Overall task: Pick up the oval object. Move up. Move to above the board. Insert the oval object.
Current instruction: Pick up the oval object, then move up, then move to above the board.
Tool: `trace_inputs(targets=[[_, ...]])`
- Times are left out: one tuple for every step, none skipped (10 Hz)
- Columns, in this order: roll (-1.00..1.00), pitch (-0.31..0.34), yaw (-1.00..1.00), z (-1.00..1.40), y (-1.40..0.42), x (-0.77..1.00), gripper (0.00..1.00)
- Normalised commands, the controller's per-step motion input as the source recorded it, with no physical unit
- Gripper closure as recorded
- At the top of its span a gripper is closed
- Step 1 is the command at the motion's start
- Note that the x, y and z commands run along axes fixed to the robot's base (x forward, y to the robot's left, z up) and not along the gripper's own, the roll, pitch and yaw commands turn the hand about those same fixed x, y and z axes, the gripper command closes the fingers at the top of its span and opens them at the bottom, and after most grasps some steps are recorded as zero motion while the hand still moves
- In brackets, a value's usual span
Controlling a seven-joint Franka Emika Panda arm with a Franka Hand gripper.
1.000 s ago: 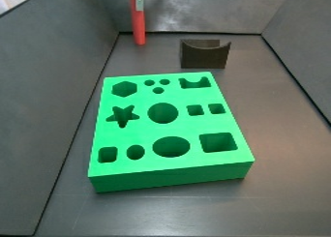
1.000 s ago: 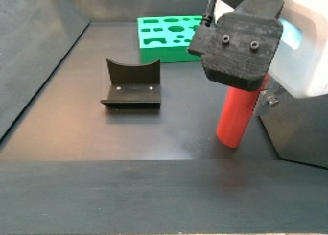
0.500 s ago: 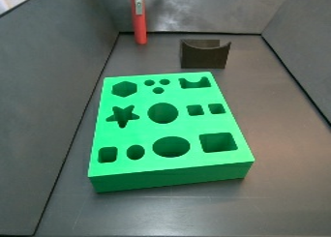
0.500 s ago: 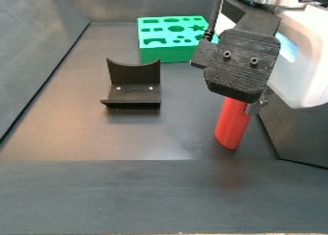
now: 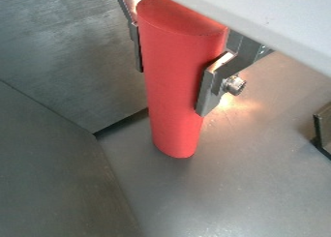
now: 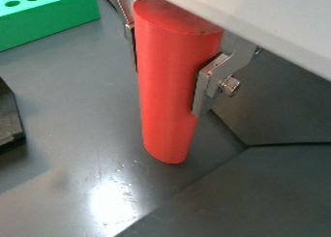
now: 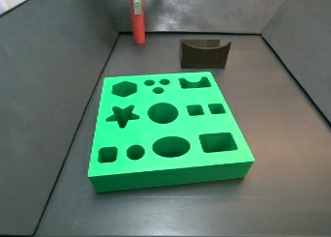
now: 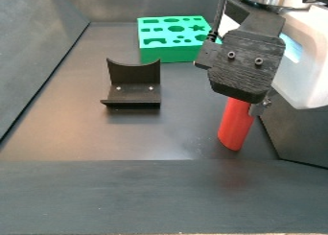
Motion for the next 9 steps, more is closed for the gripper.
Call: trace_inputs(targets=[[0.00,0.000,0.00,0.00,0.00,0.00,1.00],[0.00,0.000,0.00,0.00,0.00,0.00,1.00],[0.00,0.000,0.00,0.83,0.00,0.00,1.00],[0.01,-0.020,0.05,0.81,0.07,-0.01,1.00],[0.01,-0.003,0.04,0.67,0.06,-0.02,1.00],[0.01,0.007,0.03,0.58,0.04,-0.02,1.00],[0.01,0.025,0.02,0.37,0.02,-0.02,1.00],[0.01,0.040,0.01,0.20,0.02,-0.01,1.00],[-0.15,-0.182,-0.10,1.00,0.09,0.09,1.00]])
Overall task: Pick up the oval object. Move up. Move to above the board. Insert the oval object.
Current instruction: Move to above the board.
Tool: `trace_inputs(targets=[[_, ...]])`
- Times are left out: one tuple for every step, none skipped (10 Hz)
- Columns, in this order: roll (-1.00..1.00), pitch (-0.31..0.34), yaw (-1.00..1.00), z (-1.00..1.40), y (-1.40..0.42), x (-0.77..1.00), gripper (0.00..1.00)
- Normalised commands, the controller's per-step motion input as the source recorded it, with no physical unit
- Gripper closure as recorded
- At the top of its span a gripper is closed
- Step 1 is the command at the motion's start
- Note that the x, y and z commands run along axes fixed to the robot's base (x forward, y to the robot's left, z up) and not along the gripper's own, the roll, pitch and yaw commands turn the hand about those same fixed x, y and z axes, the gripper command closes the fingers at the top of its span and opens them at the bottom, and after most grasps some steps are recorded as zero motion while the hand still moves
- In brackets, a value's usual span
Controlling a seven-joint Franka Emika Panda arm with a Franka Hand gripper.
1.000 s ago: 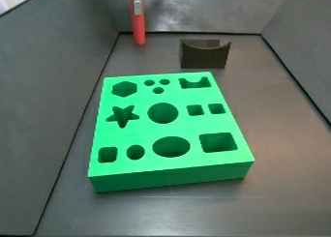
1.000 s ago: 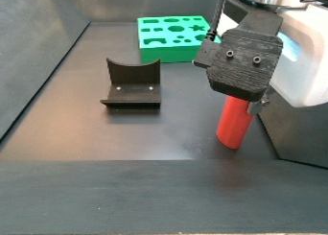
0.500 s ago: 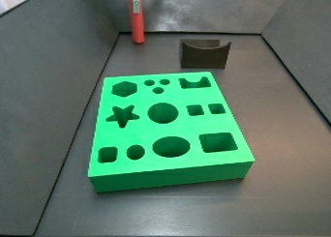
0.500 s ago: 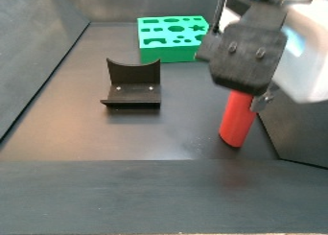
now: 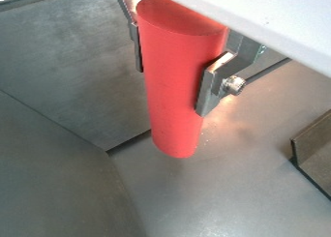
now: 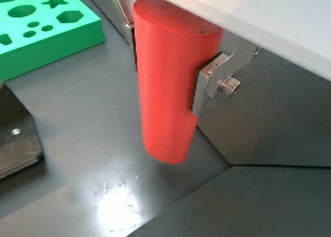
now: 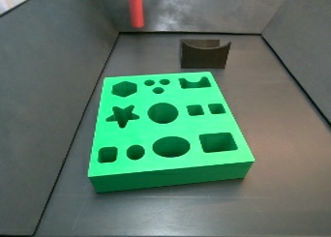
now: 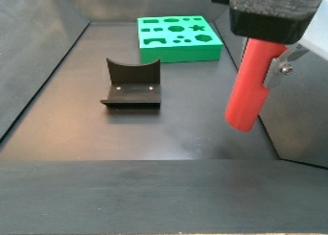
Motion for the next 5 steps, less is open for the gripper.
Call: trace_inputs(targets=[[-0.16,-0.164,-0.10,1.00,0.09,0.09,1.00],[-0.17,-0.121,-0.09,1.00,0.08,0.08,1.00],[-0.18,-0.079,-0.07,1.00,0.08,0.07,1.00],[-0.19,-0.027,-0.06,1.00,0.08,0.07,1.00],[-0.19,-0.011,-0.05,1.00,0.08,0.07,1.00]])
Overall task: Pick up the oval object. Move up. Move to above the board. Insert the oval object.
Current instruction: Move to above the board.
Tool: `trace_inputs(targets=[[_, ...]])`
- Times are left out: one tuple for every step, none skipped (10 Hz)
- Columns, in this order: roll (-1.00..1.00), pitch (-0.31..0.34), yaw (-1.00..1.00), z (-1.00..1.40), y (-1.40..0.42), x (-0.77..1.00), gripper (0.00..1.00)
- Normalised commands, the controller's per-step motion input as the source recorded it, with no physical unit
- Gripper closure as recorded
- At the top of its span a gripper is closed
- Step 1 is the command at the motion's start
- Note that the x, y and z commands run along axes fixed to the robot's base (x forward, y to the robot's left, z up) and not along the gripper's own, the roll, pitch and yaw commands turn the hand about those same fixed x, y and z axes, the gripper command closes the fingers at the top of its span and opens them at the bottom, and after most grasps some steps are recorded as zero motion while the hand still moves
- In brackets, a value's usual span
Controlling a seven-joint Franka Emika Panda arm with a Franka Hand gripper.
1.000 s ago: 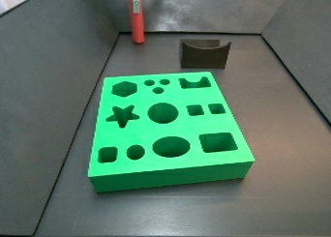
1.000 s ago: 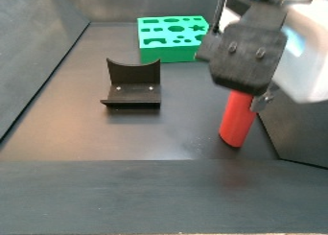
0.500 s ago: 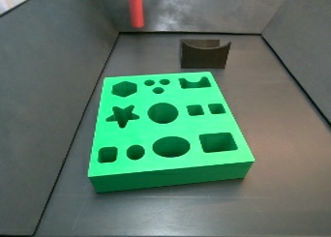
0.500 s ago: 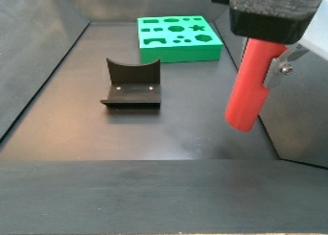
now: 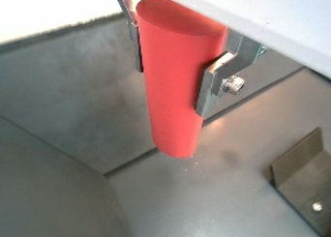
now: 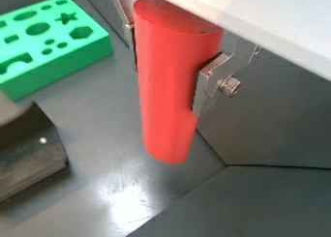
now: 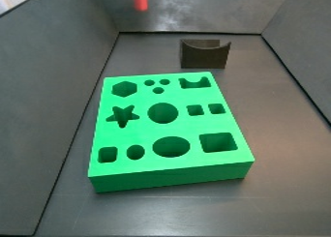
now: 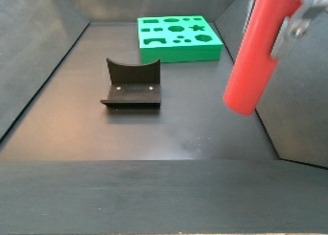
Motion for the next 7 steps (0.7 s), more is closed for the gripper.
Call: trace_inputs(targets=[[-0.19,0.003,-0.05,1.00,0.08,0.06,1.00],[-0.19,0.009,-0.05,1.00,0.08,0.05,1.00],[-0.18,0.011,-0.05,1.00,0.08,0.05,1.00],[-0.18,0.014,-0.05,1.00,0.08,0.04,1.00],[-0.17,0.020,-0.05,1.00,0.07,0.04,1.00],[-0.17,0.020,-0.05,1.00,0.08,0.03,1.00],[-0.17,0.023,-0.06,0.83,0.06,0.02,1.00]])
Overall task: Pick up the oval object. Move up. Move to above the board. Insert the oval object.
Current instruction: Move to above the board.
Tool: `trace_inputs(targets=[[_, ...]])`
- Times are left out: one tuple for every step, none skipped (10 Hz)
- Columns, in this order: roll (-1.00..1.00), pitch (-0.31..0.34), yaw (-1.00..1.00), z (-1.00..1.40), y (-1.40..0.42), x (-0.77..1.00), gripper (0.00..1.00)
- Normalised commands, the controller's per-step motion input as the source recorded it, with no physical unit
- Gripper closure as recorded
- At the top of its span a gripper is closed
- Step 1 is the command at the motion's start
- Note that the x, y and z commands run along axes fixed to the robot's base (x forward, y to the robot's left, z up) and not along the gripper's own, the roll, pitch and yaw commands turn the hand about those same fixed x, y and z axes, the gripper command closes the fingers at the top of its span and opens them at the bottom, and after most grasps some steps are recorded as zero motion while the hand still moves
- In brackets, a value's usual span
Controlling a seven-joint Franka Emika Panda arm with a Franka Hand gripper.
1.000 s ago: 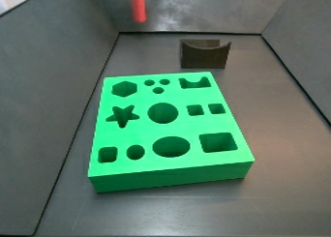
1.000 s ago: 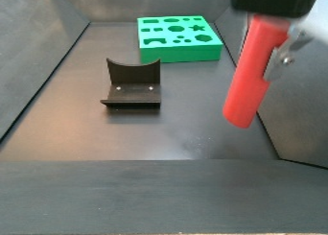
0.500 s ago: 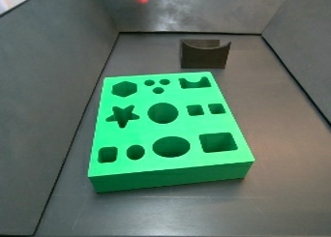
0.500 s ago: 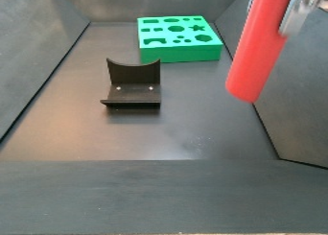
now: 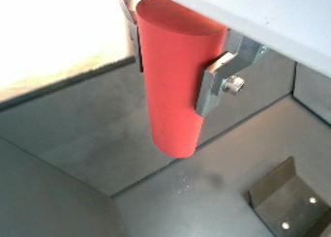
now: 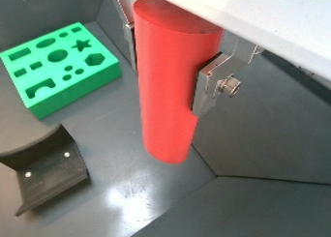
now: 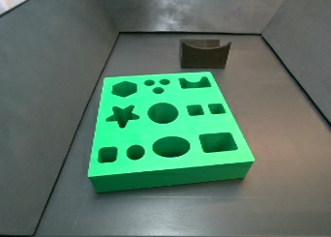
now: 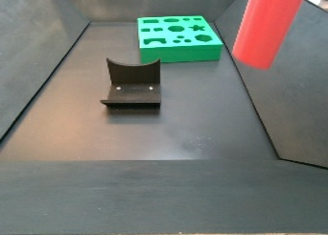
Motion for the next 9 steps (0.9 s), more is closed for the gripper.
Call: trace_inputs(targets=[[-0.16,0.024,-0.06,0.71,0.05,0.01,1.00],[-0.16,0.024,-0.06,0.49,0.04,0.00,1.00],[-0.15,0.024,-0.06,0.33,0.03,0.00,1.00],[0.02,0.083,1.00,-0.01,-1.00,0.18,1.00],[0.03,0.081,1.00,-0.03,-1.00,0.18,1.00],[0.05,0.082,1.00,-0.02,-1.00,0.18,1.00],[0.03,0.077,1.00,-0.02,-1.00,0.17,1.00],[0.03,0.079,1.00,-0.02,-1.00,0.17,1.00],[0.03,0.079,1.00,-0.02,-1.00,0.17,1.00]])
